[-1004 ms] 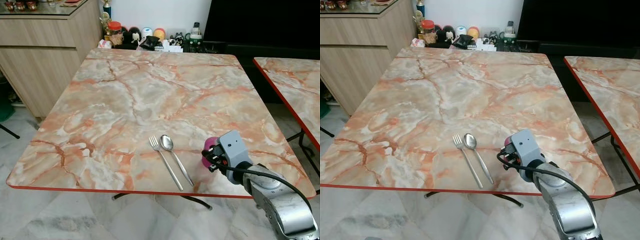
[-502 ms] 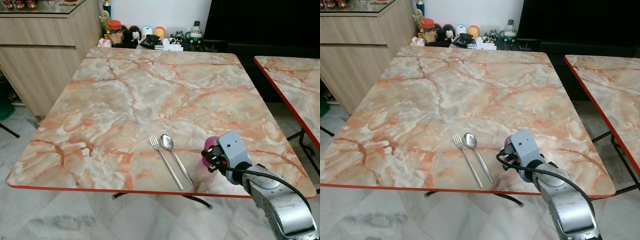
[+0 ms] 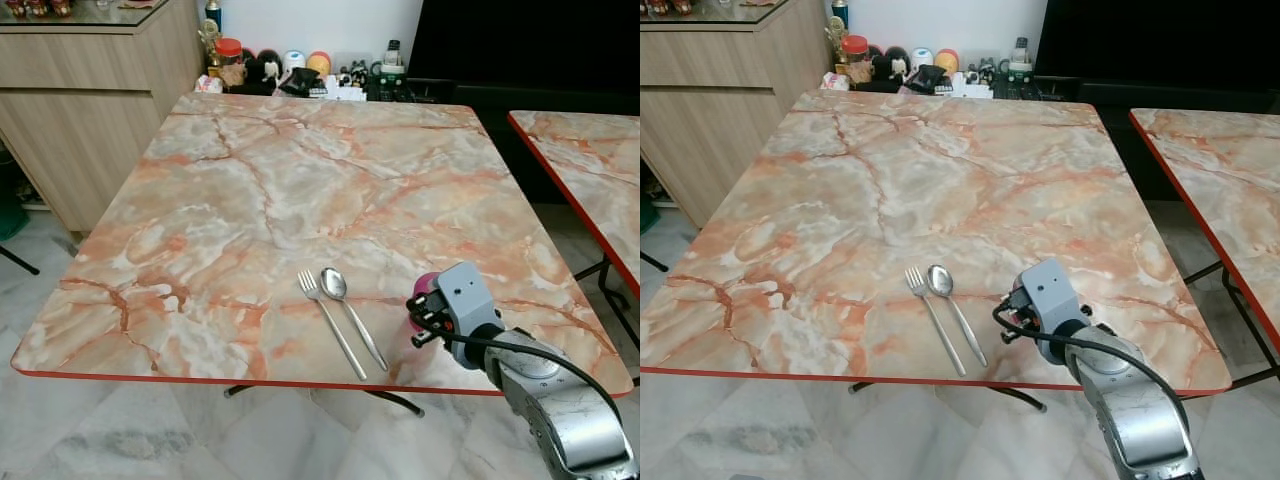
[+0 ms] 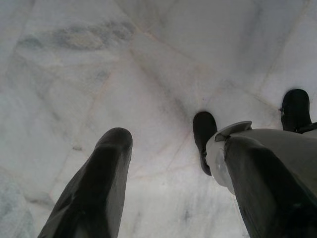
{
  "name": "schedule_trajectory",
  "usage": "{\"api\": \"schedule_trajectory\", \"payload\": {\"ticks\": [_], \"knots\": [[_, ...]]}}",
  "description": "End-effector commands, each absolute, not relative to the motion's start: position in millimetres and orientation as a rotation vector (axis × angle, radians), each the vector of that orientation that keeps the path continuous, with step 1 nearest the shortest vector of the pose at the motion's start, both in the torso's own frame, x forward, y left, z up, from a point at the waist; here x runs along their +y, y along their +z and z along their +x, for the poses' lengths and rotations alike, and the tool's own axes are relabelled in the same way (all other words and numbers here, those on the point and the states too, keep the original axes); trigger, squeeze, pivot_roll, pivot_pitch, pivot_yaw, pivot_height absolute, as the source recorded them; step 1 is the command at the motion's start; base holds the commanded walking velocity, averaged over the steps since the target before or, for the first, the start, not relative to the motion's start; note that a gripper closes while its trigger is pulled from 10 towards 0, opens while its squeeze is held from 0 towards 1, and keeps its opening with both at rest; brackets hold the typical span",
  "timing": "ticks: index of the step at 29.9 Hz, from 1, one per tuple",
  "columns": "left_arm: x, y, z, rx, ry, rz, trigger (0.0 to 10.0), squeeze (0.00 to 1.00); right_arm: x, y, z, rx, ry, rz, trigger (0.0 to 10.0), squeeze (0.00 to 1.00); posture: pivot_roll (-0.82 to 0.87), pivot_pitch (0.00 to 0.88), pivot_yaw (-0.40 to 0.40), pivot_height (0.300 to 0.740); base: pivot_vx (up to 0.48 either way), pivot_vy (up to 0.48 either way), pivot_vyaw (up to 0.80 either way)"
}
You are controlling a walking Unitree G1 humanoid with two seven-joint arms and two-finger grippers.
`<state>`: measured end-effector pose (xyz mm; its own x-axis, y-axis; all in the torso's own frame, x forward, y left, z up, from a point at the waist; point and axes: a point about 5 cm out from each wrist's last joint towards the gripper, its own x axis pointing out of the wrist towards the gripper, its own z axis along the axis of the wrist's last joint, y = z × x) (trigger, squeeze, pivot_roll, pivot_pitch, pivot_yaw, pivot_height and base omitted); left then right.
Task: Setting the table
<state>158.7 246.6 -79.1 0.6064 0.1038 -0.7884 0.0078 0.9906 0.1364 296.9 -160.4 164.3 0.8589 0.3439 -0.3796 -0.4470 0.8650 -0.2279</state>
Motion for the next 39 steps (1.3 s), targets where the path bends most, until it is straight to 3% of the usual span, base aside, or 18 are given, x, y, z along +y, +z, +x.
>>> {"api": "schedule_trajectory", "payload": {"ticks": [1,10,12,13,14,15,16,24,32,39], "knots": [[247,-84,148,0.963,0.054,0.139,10.0,0.0,-160,161,297,0.344,0.419,-0.324,0.0,0.0,0.0,0.149,-0.021,0.74,0.0,0.0,0.0],[249,-81,152,0.937,0.069,0.17,10.0,0.0,-150,170,301,0.237,0.43,-0.236,0.0,0.0,-0.01,0.15,-0.023,0.74,0.0,0.0,0.0],[251,-80,155,0.923,0.078,0.177,10.0,0.0,-155,179,305,0.118,0.327,-0.173,0.0,0.0,-0.01,0.145,-0.022,0.74,0.0,0.0,0.0],[252,-79,155,0.921,0.079,0.177,10.0,0.0,-157,181,306,0.093,0.304,-0.167,2.8,0.0,-0.01,0.145,-0.022,0.74,0.0,0.0,0.0],[253,-78,156,0.915,0.081,0.179,10.0,0.0,-162,186,307,0.052,0.261,-0.144,2.8,0.0,-0.01,0.139,-0.017,0.74,0.0,0.0,0.0],[254,-78,156,0.912,0.082,0.179,10.0,0.0,-164,189,307,0.027,0.235,-0.128,7.8,0.0,-0.01,0.139,-0.017,0.74,0.0,0.0,0.0],[255,-76,158,0.903,0.084,0.181,10.0,0.0,-169,194,308,-0.011,0.191,-0.097,10.0,0.0,-0.01,0.135,-0.014,0.74,0.0,0.0,0.0],[261,-67,174,0.84,0.092,0.209,10.0,0.0,-185,200,298,-0.181,-0.008,-0.004,10.0,0.0,-0.01,0.069,-0.002,0.74,0.0,0.0,0.0],[256,-67,177,0.842,0.054,0.219,10.0,0.0,-188,196,294,-0.238,-0.067,0.025,10.0,0.0,-0.05,0.001,0.022,0.74,0.0,0.0,0.0],[253,-67,179,0.851,0.031,0.231,10.0,0.0,-182,193,297,-0.269,-0.074,0.053,10.0,0.0,-0.06,0.0,0.041,0.74,0.0,0.0,0.0]]}}
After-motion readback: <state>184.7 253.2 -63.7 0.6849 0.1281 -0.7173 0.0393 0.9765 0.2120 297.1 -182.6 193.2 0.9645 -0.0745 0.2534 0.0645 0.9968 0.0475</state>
